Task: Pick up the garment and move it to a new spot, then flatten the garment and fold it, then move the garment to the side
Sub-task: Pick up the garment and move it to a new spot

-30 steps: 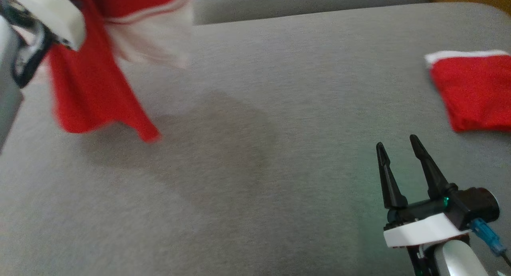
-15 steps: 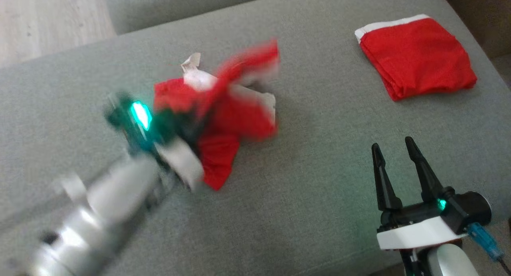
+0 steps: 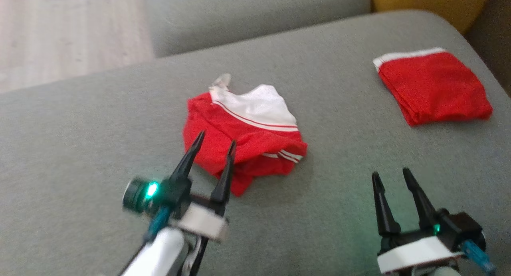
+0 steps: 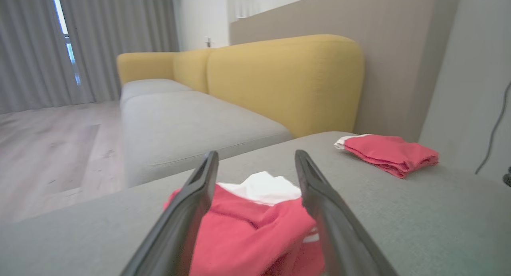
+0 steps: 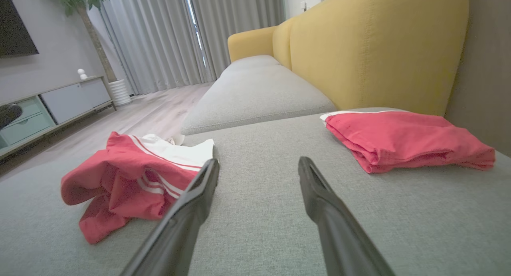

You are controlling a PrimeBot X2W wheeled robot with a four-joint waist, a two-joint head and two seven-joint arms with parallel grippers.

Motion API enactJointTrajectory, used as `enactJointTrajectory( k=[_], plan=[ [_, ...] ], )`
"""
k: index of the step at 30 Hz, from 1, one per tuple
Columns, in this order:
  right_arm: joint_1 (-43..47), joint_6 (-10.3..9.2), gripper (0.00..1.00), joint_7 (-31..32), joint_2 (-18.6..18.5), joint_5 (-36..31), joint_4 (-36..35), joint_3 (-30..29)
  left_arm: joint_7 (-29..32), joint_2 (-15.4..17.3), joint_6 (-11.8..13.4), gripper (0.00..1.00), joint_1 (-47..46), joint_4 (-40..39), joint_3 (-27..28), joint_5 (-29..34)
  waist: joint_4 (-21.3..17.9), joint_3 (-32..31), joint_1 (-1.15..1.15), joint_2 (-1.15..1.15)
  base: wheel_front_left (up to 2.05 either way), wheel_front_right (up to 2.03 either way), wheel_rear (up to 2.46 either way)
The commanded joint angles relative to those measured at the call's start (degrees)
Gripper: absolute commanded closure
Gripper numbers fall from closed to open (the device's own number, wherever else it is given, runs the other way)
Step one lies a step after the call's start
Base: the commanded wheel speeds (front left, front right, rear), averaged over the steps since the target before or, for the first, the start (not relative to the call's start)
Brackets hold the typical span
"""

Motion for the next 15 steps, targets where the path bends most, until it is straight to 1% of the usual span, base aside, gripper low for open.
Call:
enactJointTrajectory(
  k=[1, 5, 9, 11, 13, 14, 15],
  plan=[
    [-0.7, 0.39, 0.0, -0.6, 0.1, 0.4, -1.1, 0.7, -0.5, 0.4, 1.3, 0.0, 2.1, -3.8, 4.6, 1.6, 5.2, -4.6, 0.01, 0.0, 0.0, 0.0, 0.0],
    [0.4, 0.39, 0.0, -0.6, 0.2, 0.5, 0.3, -1.0, -0.5, 0.6, 3.8, 0.0, 10.2, -8.5, 11.6, 5.2, 9.5, -7.5, 0.01, 0.0, 0.0, 0.0, 0.0],
    [2.0, 0.39, 0.0, -0.6, 0.4, 0.3, 1.1, -2.9, -0.5, 0.9, 6.3, 0.0, 18.4, -13.6, 19.0, 9.4, 12.4, -9.7, 0.01, 0.0, 0.0, 0.0, 0.0],
    [3.1, 0.39, 0.0, -0.6, 0.5, 0.2, 1.1, -3.9, -0.5, 0.7, 6.5, 0.0, 22.7, -16.0, 22.0, 10.8, 13.3, -10.6, 0.01, 0.0, 0.0, 0.0, 0.0],
    [4.2, 0.39, 0.0, -0.6, 0.5, 0.0, 1.0, -4.4, -0.5, 0.4, 5.5, 0.0, 26.5, -17.9, 23.9, 12.0, 13.8, -11.2, 0.01, 0.0, 0.0, 0.0, 0.0],
    [4.2, 0.39, 0.0, -0.6, 0.5, 0.0, 1.0, -4.4, -0.5, 0.4, 5.5, 0.0, 26.5, -17.9, 23.9, 12.0, 13.8, -11.2, 0.01, 0.0, 0.0, 0.0, 0.0],
    [4.9, 0.39, 0.0, -0.6, 0.5, 0.0, 1.0, -4.7, -0.5, 0.4, 4.9, 0.0, 28.3, -18.6, 24.4, 12.9, 14.0, -11.4, 0.01, 0.0, 0.0, 0.0, 0.0]
  ],
)
